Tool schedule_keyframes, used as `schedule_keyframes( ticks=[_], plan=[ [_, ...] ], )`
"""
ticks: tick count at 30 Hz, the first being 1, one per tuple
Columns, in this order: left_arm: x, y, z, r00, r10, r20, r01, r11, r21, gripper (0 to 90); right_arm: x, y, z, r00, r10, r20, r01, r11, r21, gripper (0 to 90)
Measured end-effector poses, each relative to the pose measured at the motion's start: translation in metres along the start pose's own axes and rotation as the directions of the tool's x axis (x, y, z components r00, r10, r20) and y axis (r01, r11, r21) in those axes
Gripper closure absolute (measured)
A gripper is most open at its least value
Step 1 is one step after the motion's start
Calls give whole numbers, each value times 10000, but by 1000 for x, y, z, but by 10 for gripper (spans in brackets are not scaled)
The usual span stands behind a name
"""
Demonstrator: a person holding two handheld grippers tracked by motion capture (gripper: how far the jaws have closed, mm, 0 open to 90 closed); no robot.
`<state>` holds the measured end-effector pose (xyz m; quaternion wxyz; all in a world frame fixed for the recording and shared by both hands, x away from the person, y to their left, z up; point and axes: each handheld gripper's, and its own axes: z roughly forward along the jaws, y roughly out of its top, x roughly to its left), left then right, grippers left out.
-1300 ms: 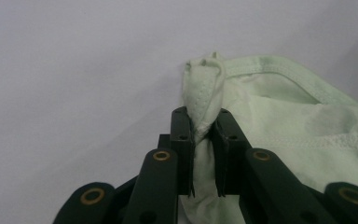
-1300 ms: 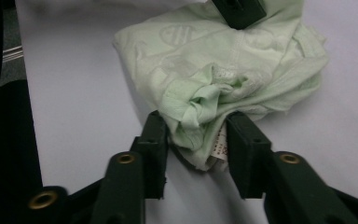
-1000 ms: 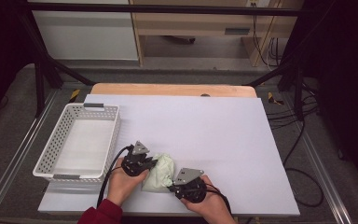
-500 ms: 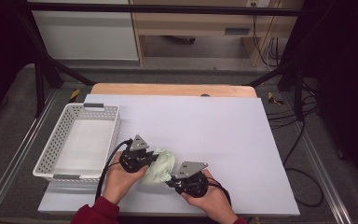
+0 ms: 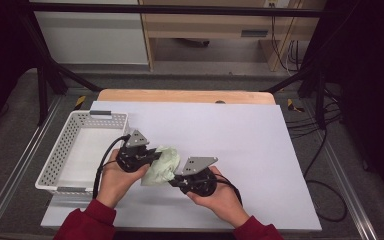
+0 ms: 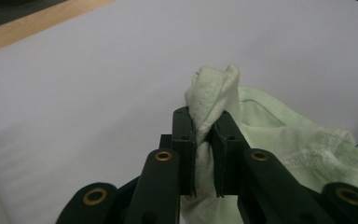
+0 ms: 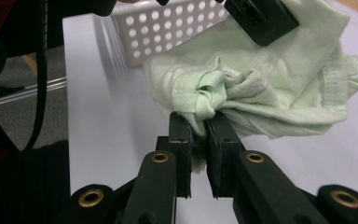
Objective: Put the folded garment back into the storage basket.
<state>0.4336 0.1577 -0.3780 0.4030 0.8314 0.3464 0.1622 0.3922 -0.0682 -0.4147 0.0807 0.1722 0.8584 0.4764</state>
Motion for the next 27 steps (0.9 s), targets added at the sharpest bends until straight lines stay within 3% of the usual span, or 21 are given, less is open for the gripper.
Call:
schedule_keyframes(
  ticks=[5, 11, 18, 27],
  plan=[
    [9, 7, -14, 9998, -10, -221, 3, 9995, -311, 810, -3, 14, 2, 10000, -3, 46, 4, 9997, -243, 822],
    [17, 7, -26, 9995, 75, -323, -84, 9996, -260, 810, -1, 27, 8, 9998, -51, -218, 43, 9994, -338, 822],
    [25, 9, -41, 9991, -10, -426, -9, 9990, -453, 810, 0, 42, 11, 9991, -308, -279, 298, 9990, -335, 822],
    [29, 14, -58, 9974, 190, -689, -218, 9989, -405, 809, 4, 60, 16, 9977, -537, -406, 518, 9976, -452, 823]
  ],
)
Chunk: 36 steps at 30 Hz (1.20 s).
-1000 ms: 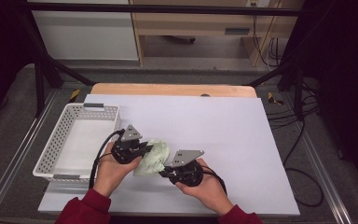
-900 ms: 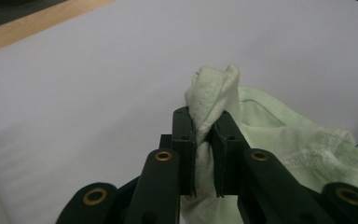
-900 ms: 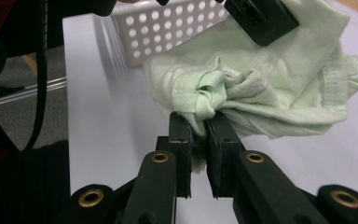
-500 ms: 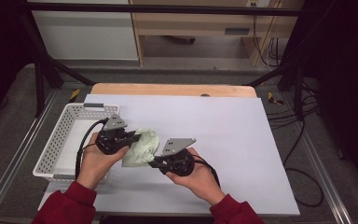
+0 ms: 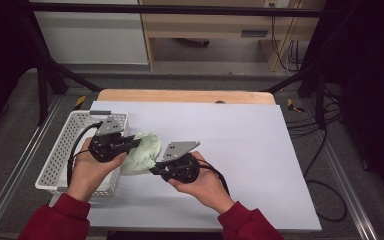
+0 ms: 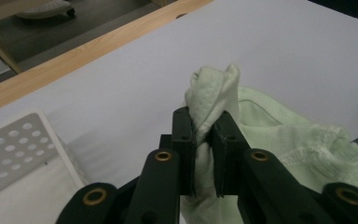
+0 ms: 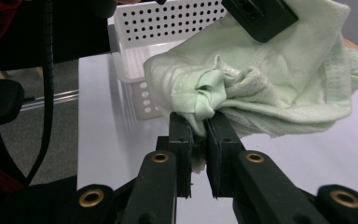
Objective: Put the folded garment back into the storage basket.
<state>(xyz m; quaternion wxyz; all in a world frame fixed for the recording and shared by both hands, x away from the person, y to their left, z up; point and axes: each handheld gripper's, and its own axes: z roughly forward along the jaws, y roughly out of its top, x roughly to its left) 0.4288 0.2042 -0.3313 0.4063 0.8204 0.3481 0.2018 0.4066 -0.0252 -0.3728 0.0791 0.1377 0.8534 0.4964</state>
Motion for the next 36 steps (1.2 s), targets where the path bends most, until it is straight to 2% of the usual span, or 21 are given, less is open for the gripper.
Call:
schedule_keyframes(
  ticks=[18, 28, 36],
  plan=[
    [13, 7, -15, 9992, 77, -382, -76, 10000, 20, 809, 1, 22, 16, 9992, -310, -255, 309, 9995, -37, 823],
    [29, 10, -32, 9959, 173, -893, -156, 9997, 198, 809, -5, 38, 30, 9975, -526, -476, 517, 9985, -205, 823],
    [44, 9, -41, 9944, 144, -1047, -120, 9996, 237, 809, -9, 45, 47, 9961, -651, -603, 640, 9977, -205, 823]
  ],
)
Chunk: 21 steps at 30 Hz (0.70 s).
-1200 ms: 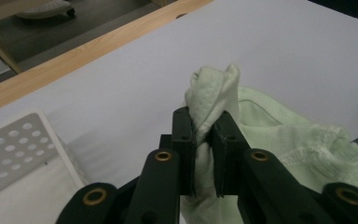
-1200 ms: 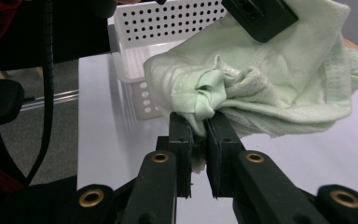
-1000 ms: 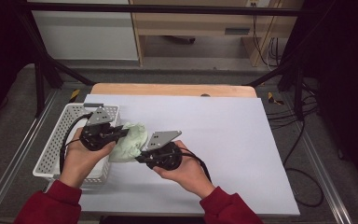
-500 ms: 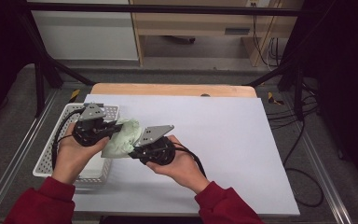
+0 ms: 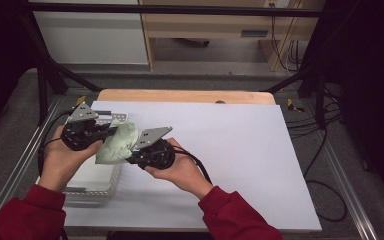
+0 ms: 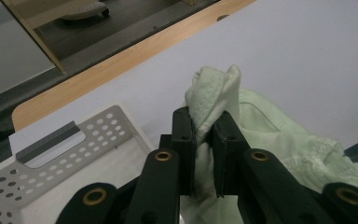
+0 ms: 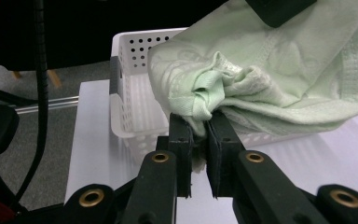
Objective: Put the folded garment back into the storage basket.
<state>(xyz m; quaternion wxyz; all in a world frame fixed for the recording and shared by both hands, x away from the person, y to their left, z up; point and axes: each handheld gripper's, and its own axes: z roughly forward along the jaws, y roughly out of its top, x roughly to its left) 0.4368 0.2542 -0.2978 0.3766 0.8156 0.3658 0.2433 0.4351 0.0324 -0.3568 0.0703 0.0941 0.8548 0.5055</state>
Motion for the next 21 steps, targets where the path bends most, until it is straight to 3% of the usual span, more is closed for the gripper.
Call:
schedule_keyframes(
  ticks=[21],
  plan=[
    [24, -9, -20, 9985, -255, -492, 253, 9997, -58, 808, 1, 28, 29, 9995, -269, -171, 271, 9996, 102, 823]
  ],
)
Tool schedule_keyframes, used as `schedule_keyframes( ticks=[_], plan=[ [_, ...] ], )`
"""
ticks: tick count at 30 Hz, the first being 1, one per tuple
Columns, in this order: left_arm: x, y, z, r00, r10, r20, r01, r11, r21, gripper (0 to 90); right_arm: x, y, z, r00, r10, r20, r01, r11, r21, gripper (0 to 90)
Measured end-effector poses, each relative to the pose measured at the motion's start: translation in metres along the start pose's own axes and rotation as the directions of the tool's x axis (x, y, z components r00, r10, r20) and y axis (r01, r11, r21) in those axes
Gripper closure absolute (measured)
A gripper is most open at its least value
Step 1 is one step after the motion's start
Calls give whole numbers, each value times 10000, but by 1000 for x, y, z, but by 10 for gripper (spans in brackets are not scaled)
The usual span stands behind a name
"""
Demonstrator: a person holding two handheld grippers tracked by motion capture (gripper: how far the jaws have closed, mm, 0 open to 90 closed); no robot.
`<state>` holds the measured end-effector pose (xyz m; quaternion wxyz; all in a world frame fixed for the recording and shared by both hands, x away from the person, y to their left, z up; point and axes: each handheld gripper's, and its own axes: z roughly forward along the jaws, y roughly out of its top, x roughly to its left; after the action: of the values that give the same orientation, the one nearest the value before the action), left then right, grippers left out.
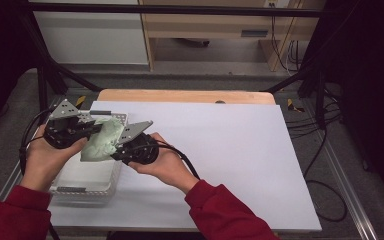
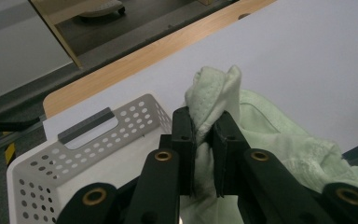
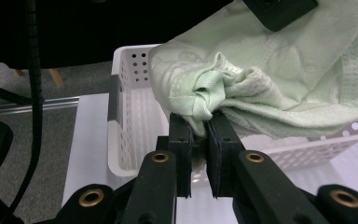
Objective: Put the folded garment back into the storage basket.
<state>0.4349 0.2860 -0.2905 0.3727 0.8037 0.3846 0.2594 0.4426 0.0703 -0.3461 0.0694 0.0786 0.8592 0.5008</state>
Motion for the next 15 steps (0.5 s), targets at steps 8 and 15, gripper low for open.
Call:
schedule_keyframes(
  ticks=[8, 15],
  plan=[
    [11, 2, -2, 9998, 37, -215, -35, 9999, 113, 809, -5, 7, 6, 10000, 49, -47, -49, 10000, -67, 823],
    [15, 1, 1, 9995, 88, -316, -82, 9997, 215, 809, -10, 10, 14, 10000, 66, 61, -66, 10000, 51, 822]
  ],
)
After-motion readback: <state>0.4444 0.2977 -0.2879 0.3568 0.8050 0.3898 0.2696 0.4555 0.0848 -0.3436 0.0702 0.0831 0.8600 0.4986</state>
